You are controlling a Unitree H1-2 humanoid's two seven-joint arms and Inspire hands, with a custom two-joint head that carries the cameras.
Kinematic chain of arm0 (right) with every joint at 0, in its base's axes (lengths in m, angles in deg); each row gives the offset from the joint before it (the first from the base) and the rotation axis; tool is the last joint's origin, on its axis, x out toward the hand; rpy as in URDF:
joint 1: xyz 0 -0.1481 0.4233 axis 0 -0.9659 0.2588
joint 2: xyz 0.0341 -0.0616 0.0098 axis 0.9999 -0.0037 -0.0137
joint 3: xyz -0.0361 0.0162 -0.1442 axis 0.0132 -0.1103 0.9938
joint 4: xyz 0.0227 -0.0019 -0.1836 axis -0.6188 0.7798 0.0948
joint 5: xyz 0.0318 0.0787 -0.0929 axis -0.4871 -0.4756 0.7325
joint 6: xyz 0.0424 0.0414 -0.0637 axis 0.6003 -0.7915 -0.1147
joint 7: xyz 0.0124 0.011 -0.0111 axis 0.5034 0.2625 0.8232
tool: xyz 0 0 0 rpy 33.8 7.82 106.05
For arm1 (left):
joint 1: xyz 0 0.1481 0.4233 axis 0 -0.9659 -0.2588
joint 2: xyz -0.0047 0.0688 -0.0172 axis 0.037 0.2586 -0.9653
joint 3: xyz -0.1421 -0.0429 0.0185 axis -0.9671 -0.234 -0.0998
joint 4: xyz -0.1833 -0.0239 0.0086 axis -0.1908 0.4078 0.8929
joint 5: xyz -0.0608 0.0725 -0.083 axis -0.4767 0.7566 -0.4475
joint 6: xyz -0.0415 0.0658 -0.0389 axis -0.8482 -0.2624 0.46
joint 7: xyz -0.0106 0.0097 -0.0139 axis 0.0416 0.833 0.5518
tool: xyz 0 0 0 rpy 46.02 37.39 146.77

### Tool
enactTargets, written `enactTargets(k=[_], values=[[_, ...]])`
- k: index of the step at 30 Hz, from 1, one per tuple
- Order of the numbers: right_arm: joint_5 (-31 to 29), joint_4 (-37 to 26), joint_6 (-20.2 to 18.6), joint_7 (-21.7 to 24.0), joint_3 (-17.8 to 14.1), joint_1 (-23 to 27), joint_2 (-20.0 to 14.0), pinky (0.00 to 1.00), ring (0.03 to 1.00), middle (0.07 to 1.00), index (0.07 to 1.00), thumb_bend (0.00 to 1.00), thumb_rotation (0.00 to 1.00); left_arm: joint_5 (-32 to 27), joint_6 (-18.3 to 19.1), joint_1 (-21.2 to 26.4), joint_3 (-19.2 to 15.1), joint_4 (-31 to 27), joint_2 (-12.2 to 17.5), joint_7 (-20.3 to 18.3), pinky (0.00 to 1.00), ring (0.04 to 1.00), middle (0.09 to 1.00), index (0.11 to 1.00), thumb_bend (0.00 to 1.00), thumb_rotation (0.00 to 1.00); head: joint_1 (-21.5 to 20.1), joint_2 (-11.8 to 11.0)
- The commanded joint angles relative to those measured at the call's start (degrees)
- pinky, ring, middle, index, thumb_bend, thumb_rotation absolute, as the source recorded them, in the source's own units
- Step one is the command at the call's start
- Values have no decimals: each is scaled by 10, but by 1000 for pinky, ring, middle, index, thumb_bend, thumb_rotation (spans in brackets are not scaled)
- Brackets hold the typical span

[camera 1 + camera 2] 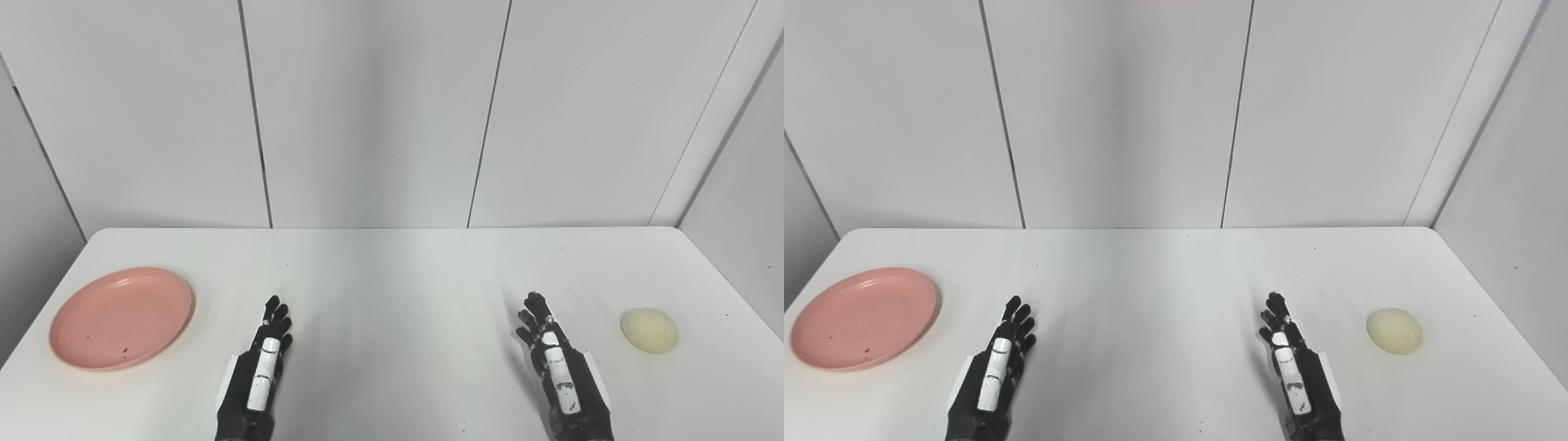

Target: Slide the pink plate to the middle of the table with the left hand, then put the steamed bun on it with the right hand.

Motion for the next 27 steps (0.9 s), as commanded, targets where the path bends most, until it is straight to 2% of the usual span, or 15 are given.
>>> enactTargets(k=[1, 12, 27], values=[[2, 27, 19, 1, 4, -20, 6, 956, 958, 959, 942, 781, 894, -1, -4, 3, -1, -6, 2, -3, 1000, 1000, 1000, 1000, 715, 901, -2, 1], [-1, 27, 19, 1, 4, -19, 5, 954, 960, 964, 938, 805, 893, 5, -4, 4, 0, -5, 3, -3, 1000, 1000, 1000, 1000, 681, 898, -2, 1], [2, 28, 14, -2, 5, -17, 6, 946, 957, 958, 936, 795, 891, 0, -6, 6, -2, 1, 2, -5, 1000, 1000, 1000, 1000, 697, 895, -4, -1]])
